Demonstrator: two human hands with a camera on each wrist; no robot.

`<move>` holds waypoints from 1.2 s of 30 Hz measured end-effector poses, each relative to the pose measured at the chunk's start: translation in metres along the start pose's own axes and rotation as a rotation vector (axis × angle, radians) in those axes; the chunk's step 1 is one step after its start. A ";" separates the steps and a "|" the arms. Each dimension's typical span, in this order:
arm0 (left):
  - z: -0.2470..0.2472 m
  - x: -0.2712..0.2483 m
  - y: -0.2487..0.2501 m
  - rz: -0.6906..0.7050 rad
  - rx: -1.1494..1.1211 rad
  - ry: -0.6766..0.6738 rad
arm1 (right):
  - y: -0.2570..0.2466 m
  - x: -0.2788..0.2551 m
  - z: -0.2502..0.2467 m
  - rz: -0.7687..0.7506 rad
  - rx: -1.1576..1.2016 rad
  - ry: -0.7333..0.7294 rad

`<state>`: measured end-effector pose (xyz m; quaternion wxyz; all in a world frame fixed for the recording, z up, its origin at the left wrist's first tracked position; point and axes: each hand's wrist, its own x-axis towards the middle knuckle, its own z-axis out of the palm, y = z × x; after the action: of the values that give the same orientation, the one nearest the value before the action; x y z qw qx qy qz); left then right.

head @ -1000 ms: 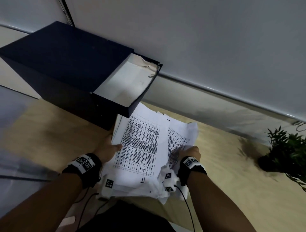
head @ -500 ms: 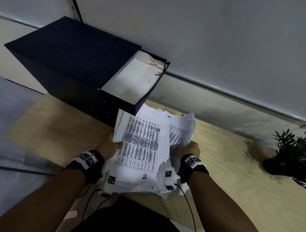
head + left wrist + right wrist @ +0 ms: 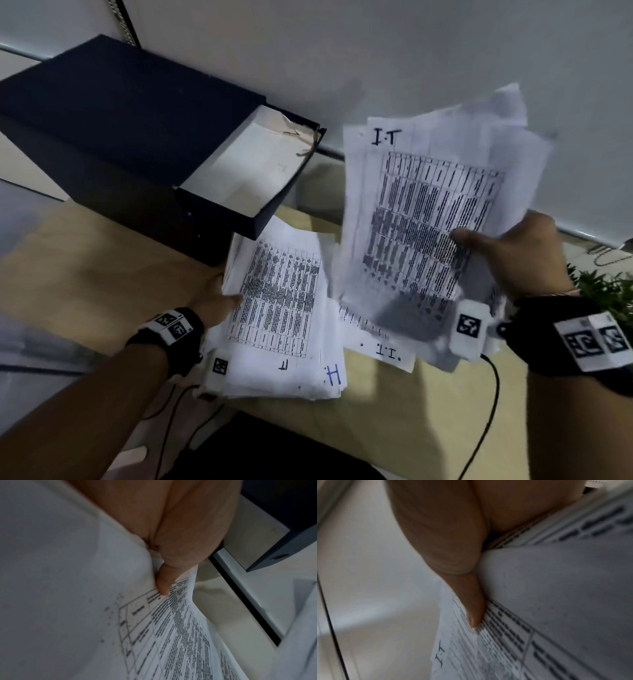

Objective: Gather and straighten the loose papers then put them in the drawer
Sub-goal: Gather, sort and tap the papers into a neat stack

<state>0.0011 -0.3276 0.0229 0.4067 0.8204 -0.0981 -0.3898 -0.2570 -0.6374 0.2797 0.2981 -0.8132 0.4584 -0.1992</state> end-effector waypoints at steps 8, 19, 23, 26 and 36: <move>0.010 -0.012 0.017 0.037 0.034 0.012 | 0.048 0.013 0.109 0.203 0.092 -0.378; 0.025 0.009 -0.003 0.025 -0.009 0.086 | 0.106 -0.018 0.213 0.635 -0.330 -0.094; 0.023 0.004 0.004 0.001 0.076 0.093 | 0.131 -0.021 0.198 0.662 -0.402 -0.182; 0.024 -0.002 0.011 -0.012 0.098 0.107 | 0.146 -0.011 0.201 0.701 -0.285 -0.211; 0.025 -0.013 0.016 -0.004 0.090 0.132 | 0.098 -0.013 0.159 0.150 -0.090 0.024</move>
<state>-0.0228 -0.3465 0.0324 0.3742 0.8620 -0.0870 -0.3308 -0.2298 -0.6169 0.0953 0.2699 -0.7866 0.5302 -0.1652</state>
